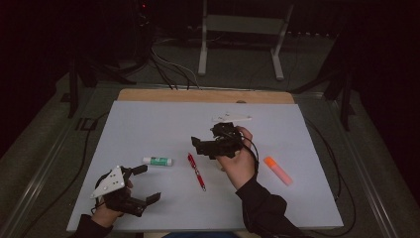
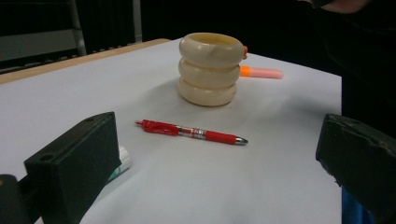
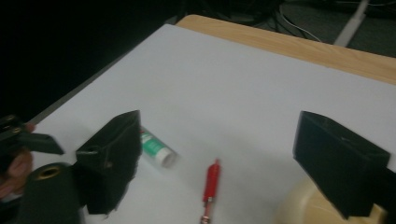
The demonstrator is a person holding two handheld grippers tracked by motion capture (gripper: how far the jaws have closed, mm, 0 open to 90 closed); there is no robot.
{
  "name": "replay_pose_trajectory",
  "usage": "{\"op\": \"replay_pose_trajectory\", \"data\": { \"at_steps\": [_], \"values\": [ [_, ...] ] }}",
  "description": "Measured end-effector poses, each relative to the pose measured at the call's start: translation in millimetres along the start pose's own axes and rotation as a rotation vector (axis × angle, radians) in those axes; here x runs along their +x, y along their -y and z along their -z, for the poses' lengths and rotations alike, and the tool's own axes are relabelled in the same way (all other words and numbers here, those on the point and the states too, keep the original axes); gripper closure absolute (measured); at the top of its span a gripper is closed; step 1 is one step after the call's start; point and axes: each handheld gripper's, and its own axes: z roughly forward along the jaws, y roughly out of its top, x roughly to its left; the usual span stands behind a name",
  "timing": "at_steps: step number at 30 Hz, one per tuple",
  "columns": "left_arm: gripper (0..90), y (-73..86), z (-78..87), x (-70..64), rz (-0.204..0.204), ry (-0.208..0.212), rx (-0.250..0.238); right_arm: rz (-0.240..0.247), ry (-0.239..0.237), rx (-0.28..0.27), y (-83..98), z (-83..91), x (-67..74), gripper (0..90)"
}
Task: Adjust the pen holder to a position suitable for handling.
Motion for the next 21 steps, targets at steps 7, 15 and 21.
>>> {"op": "replay_pose_trajectory", "data": {
  "at_steps": [7,15,21],
  "values": [
    [0.2,-0.9,-1.3,0.5,-0.005,0.006,-0.001,0.034,-0.016,0.008,11.6,-6.7,16.0,9.1],
    [0.2,-1.4,-1.1,-0.4,-0.005,0.005,-0.002,0.074,-0.022,0.013,30.7,-19.6,26.9,2.0],
    [0.1,-1.3,-1.8,-1.2,-0.005,0.008,0.002,0.091,-0.04,0.049,45.8,-29.5,32.5,2.0]
  ]
}}
